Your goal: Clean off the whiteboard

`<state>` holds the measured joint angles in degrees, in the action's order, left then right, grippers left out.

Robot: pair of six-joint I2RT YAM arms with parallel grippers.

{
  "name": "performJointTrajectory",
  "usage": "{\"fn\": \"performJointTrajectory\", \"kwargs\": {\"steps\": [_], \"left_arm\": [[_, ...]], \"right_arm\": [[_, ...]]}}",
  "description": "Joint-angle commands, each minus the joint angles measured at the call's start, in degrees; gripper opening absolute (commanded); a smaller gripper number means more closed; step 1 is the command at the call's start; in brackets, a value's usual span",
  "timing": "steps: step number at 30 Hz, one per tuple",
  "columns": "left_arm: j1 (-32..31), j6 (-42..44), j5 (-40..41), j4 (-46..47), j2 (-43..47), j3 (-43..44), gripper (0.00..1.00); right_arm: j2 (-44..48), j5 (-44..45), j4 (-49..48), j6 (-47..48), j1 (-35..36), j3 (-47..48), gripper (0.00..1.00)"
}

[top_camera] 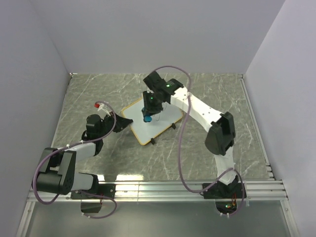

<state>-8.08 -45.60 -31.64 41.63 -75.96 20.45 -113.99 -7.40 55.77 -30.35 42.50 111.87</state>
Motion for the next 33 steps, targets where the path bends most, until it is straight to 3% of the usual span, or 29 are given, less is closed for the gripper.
{"fn": "performJointTrajectory", "kwargs": {"steps": [1,8,17,27,33], "left_arm": [[-1.59,4.38,4.74,-6.2,0.2,-1.99,0.0],[-1.68,5.09,4.83,-8.67,1.52,-0.85,0.0],[-1.86,5.79,5.18,-11.3,2.14,0.38,0.0],[-1.86,5.88,4.48,-12.36,1.17,1.79,0.01],[-1.86,5.97,4.3,-12.36,0.12,2.49,0.0]], "right_arm": [[-4.82,-1.83,-1.36,-3.04,0.48,8.43,0.0],[-11.07,-0.43,-2.94,-6.91,0.57,14.16,0.0],[-8.27,1.77,-9.01,-10.17,0.65,-0.68,0.0],[-1.76,3.97,-16.12,-9.29,0.48,-24.49,0.0],[-1.84,3.88,-15.43,-9.38,0.57,-22.85,0.0]]}}
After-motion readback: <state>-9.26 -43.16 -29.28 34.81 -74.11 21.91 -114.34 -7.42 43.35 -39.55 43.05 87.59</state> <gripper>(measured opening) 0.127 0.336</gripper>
